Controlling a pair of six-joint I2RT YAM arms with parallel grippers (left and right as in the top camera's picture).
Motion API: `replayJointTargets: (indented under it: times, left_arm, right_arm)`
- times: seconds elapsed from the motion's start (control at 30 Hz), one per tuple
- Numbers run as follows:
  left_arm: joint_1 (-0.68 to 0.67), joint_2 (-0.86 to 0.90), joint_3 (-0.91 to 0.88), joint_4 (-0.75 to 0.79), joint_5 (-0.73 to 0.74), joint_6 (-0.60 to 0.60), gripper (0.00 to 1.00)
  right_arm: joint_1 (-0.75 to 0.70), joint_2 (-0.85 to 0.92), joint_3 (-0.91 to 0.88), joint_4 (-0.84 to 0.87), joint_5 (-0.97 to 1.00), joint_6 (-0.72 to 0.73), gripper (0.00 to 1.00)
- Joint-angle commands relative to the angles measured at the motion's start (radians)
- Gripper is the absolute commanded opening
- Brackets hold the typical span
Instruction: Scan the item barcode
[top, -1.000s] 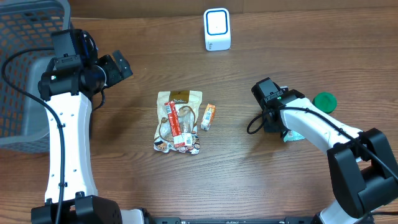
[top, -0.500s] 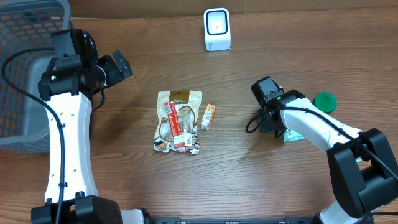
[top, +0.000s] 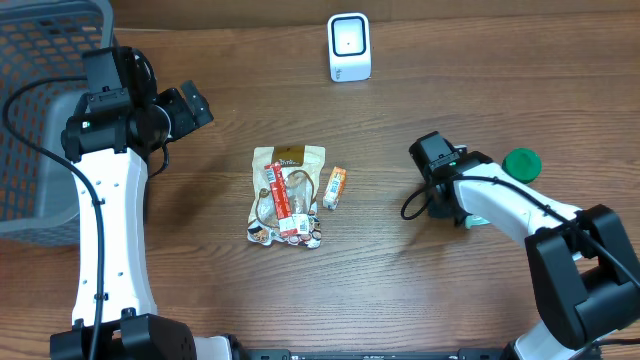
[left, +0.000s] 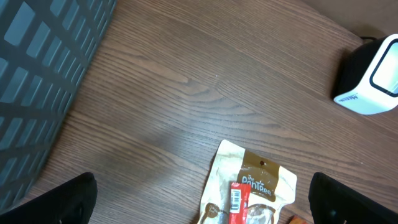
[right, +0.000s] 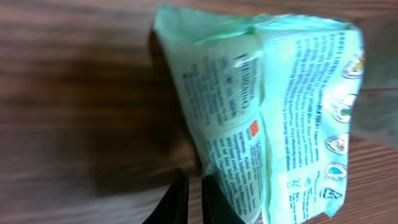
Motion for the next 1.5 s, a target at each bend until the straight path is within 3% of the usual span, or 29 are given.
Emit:
replayJointTargets:
  times: [0.0, 0.2, 0.43, 0.47, 0.5, 0.53, 0.57, 0.67, 0.93, 1.13, 1.33, 1.47]
  left_arm:
    - [0.004, -0.023, 0.012, 0.002, -0.003, 0.015, 1.0]
    - [0.004, -0.023, 0.012, 0.002, -0.003, 0.015, 1.0]
    - [0.004, -0.023, 0.012, 0.002, -0.003, 0.015, 1.0]
    - [0.004, -0.023, 0.012, 0.002, -0.003, 0.015, 1.0]
    - [0.004, -0.023, 0.012, 0.002, -0.003, 0.015, 1.0]
    - [0.004, -0.023, 0.012, 0.002, -0.003, 0.015, 1.0]
    - [0.004, -0.023, 0.012, 0.002, -0.003, 0.015, 1.0]
    - [0.004, -0.023, 0.012, 0.002, -0.003, 0.015, 1.0]
    - [0.004, -0.023, 0.012, 0.002, -0.003, 0.015, 1.0]
    - [0.004, -0.023, 0.012, 0.002, -0.003, 0.015, 1.0]
    - [0.004, -0.023, 0.012, 0.002, -0.003, 0.015, 1.0]
    - [0.004, -0.023, 0.012, 0.002, -0.003, 0.015, 1.0]
  right_arm:
    - [-0.046, -0.003, -0.003, 0.014, 0.048, -0.002, 0.09]
    - [-0.056, -0.004, 0.061, 0.024, -0.101, -0.005, 0.07]
    - [-0.052, -0.012, 0.406, -0.182, -0.425, 0.015, 0.25]
    - [-0.052, -0.012, 0.436, -0.18, -0.513, 0.038, 0.46]
    - [-0.052, -0.012, 0.451, -0.173, -0.581, 0.055, 0.76]
    - [-0.052, -0.012, 0.457, -0.158, -0.663, 0.063, 0.95]
    - [-0.052, -0.012, 0.457, -0.135, -0.734, 0.064, 0.99]
    - [-0.039, -0.006, 0.451, -0.098, -0.858, 0.109, 0.99]
    - [0.108, -0.003, 0.376, -0.053, -0.599, 0.369, 0.93]
    - [0.275, -0.003, 0.305, 0.078, -0.323, 0.544, 0.8]
    - [0.382, -0.001, 0.238, 0.243, -0.213, 0.584, 0.67]
    - [0.416, 0.0, 0.224, 0.285, -0.156, 0.607, 0.64]
